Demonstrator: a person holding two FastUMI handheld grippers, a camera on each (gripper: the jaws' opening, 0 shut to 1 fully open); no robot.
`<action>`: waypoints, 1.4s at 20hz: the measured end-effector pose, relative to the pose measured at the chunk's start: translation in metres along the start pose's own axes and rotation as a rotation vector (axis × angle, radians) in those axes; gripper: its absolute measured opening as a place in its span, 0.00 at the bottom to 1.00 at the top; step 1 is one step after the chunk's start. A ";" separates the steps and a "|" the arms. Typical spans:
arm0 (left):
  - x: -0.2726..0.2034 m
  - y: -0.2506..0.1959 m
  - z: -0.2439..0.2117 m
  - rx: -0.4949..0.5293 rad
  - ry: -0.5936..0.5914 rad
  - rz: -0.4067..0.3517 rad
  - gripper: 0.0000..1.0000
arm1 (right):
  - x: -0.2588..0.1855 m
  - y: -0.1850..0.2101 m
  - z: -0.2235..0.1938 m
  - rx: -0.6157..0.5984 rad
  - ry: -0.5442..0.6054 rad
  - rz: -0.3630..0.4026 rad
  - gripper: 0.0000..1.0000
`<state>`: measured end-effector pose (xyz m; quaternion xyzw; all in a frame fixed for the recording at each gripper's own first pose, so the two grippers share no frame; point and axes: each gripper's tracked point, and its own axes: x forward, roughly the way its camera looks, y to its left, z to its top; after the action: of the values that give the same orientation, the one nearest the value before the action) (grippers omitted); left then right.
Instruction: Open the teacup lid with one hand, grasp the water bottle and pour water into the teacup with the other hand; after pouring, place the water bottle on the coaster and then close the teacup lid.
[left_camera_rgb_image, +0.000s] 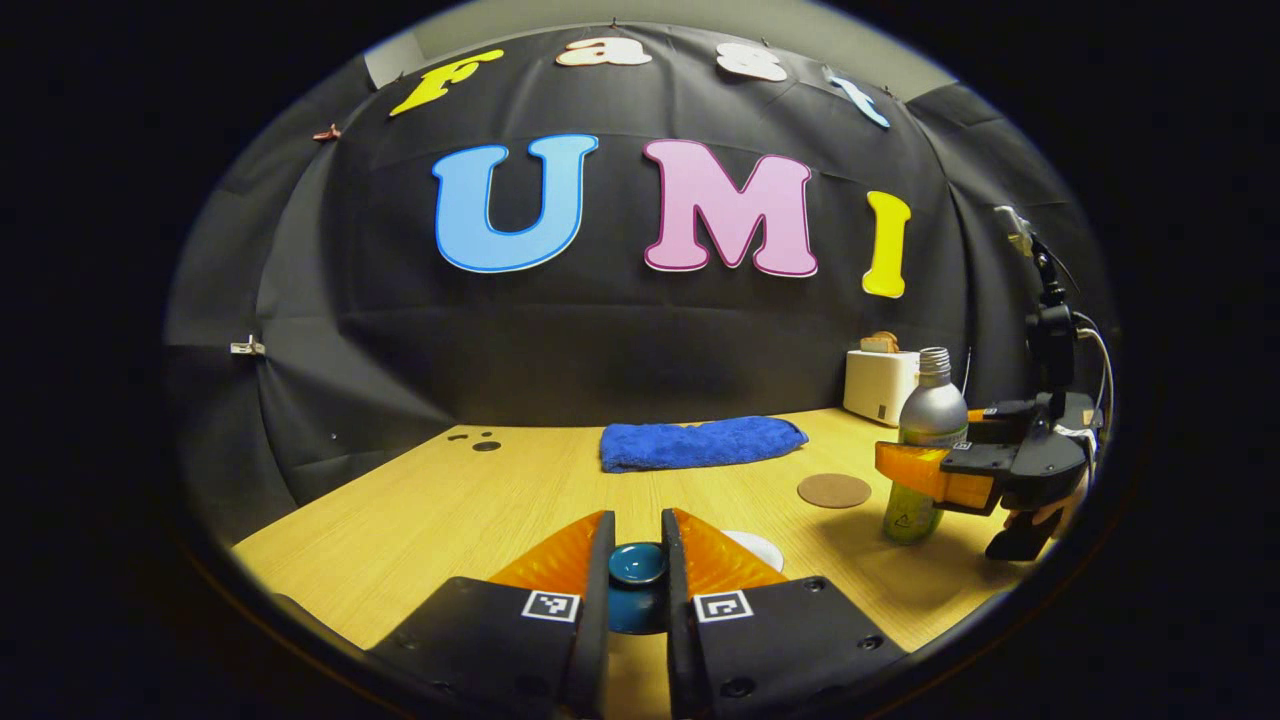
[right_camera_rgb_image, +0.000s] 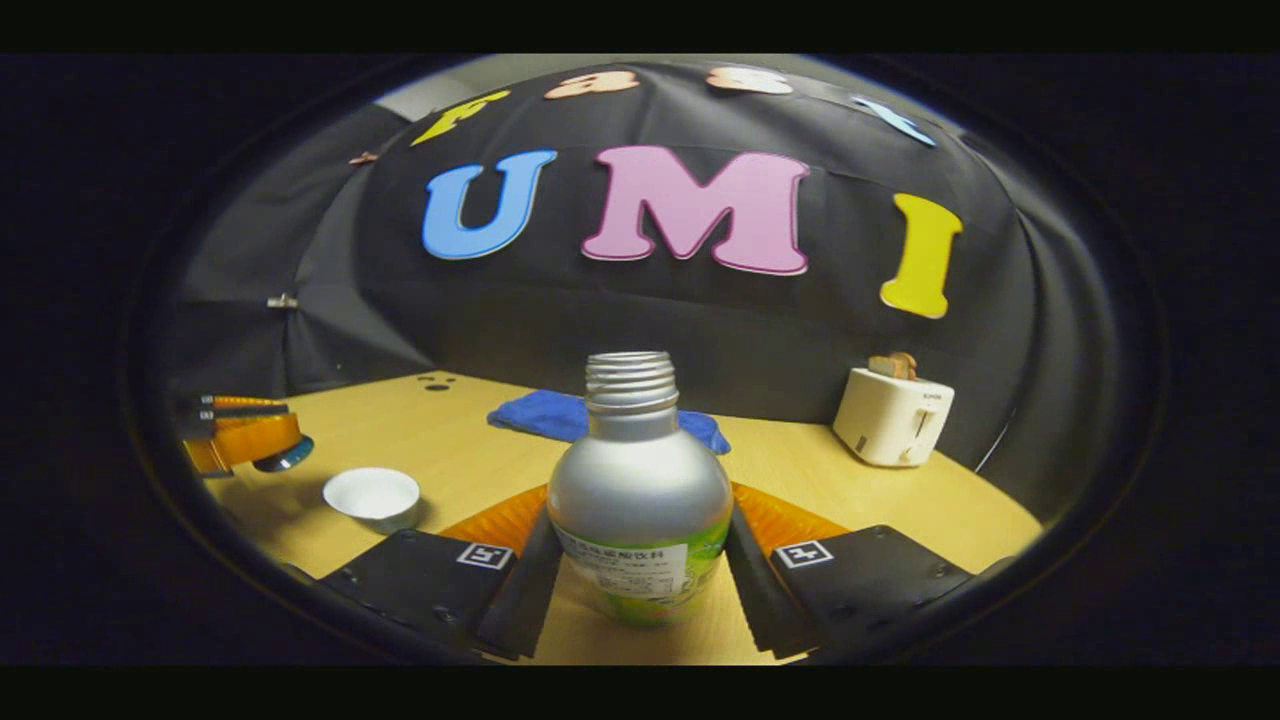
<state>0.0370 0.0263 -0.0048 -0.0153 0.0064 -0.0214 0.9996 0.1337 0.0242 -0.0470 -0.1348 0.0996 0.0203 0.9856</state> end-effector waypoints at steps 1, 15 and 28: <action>-0.002 0.004 0.000 -0.004 -0.002 0.005 0.27 | 0.002 -0.001 0.002 -0.056 0.001 -0.001 0.80; -0.015 0.067 -0.006 -0.037 -0.016 0.076 0.27 | 0.032 0.056 0.015 -0.738 -0.080 0.029 0.79; -0.009 0.088 -0.014 -0.059 -0.021 0.082 0.27 | 0.046 0.091 -0.004 -1.094 -0.130 0.078 0.79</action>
<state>0.0317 0.1144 -0.0211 -0.0447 -0.0028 0.0200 0.9988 0.1719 0.1110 -0.0836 -0.6219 0.0182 0.1142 0.7745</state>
